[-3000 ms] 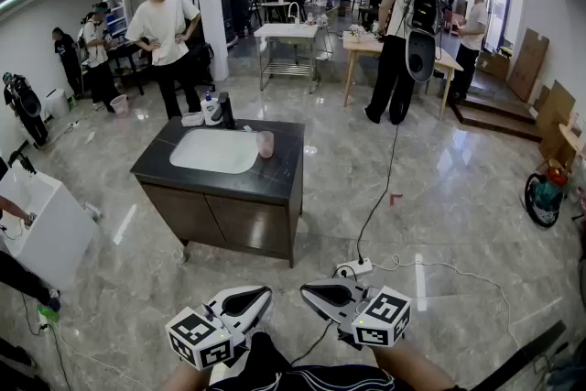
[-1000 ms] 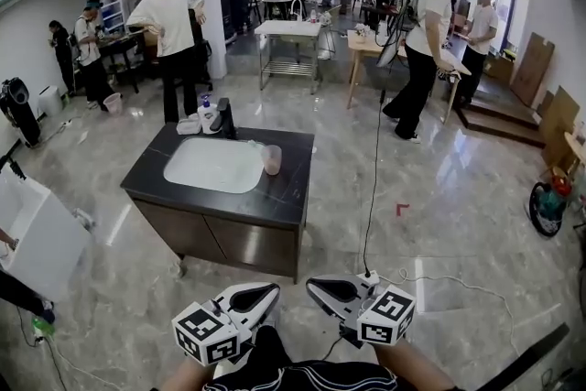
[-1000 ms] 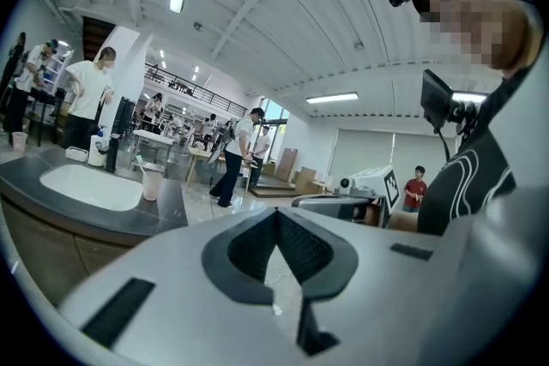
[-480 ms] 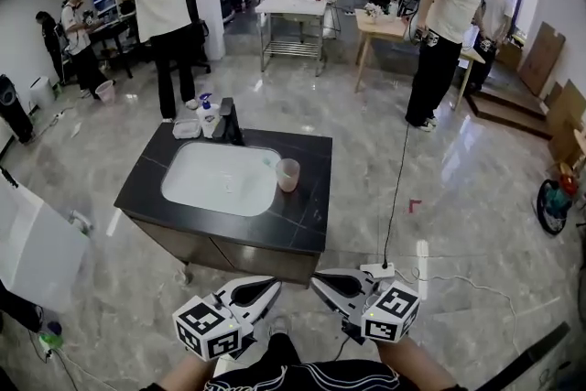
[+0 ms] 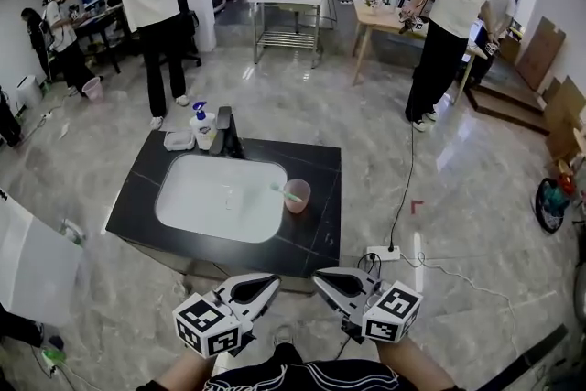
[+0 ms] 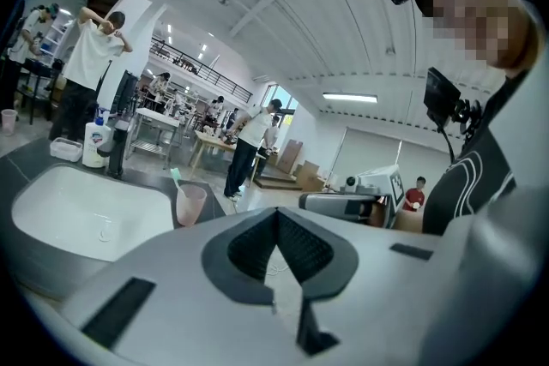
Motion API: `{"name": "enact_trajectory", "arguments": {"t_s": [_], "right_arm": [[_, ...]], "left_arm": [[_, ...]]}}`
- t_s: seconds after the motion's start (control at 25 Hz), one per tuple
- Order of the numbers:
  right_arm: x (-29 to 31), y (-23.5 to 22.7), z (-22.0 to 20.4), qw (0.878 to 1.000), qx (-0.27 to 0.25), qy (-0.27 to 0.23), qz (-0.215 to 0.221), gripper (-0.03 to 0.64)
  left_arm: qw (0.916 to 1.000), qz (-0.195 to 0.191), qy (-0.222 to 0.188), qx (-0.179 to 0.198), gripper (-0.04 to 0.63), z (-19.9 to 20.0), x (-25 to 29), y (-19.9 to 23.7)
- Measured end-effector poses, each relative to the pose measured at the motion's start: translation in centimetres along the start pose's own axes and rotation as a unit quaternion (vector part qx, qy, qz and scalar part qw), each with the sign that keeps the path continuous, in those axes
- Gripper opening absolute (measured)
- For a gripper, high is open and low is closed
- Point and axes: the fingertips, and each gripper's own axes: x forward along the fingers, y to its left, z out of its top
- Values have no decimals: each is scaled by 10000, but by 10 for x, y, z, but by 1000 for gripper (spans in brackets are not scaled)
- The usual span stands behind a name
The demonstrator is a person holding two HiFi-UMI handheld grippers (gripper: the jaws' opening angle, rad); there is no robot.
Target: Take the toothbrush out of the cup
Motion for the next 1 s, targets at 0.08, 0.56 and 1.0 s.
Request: {"name": "enact_trajectory", "arguments": {"t_s": [0.08, 0.56, 1.0], "right_arm": [[5, -3, 5, 10000, -36, -77, 0, 6], [39, -32, 9, 9991, -385, 108, -157, 8], [71, -65, 12, 9941, -900, 408, -453, 34]], "left_arm": [[10000, -21, 41, -19, 3, 1, 3, 9], [9998, -111, 129, -98, 3, 10, 18, 50], [9996, -135, 188, -148, 3, 17, 29, 84]]}}
